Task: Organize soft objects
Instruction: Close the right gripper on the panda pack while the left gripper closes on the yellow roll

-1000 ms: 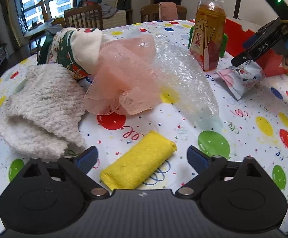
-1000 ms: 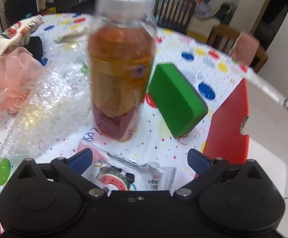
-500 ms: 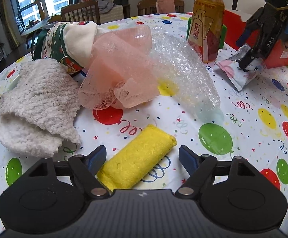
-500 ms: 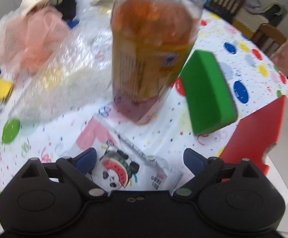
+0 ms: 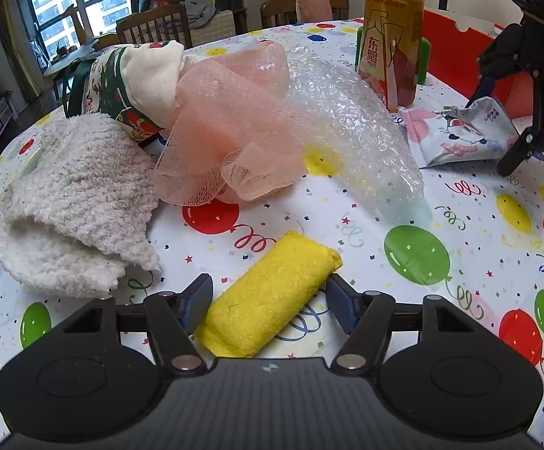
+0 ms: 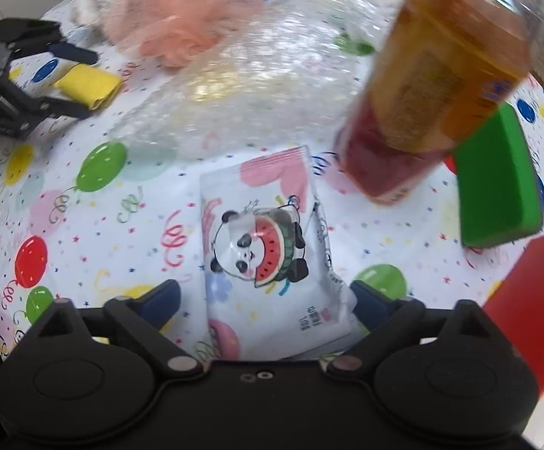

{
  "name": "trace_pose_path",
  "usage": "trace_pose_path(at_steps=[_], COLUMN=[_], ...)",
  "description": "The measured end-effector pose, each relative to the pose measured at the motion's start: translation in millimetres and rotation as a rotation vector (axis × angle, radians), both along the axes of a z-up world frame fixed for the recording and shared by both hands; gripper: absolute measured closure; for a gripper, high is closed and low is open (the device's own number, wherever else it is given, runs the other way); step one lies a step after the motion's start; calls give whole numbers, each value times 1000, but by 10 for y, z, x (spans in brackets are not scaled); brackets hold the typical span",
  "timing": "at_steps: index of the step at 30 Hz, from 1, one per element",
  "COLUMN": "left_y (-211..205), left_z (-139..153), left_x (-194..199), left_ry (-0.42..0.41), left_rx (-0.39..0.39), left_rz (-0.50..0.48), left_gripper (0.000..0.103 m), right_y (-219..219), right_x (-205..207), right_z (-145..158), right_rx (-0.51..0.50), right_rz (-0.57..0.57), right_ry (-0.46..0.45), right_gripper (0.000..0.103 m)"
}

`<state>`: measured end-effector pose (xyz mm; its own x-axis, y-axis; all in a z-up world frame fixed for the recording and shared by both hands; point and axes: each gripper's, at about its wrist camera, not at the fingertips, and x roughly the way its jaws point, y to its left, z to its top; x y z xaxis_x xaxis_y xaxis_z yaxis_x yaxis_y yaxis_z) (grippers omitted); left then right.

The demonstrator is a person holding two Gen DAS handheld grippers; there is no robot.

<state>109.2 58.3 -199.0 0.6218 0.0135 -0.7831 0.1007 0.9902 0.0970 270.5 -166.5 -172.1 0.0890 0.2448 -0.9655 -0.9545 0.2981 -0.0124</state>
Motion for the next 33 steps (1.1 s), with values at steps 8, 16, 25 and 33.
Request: trace_pose_path(at_steps=[8, 16, 25, 33], left_y=[-29, -47, -54, -252], left_z=[9, 36, 119, 410], left_x=[-40, -62, -110, -151], left_ry=[-5, 7, 28, -25], left_rx=[18, 12, -82, -141], left_rz=[12, 52, 112, 110], left_gripper=[50, 60, 64, 85], right_y=[-37, -160, -408, -621], right_x=[-230, -423, -746, -995], right_z=[7, -14, 149, 535], right_rx=[63, 170, 268, 330], right_rz=[-69, -341, -499, -575], right_ry=[-60, -148, -170, -194], right_gripper=[26, 37, 40, 40])
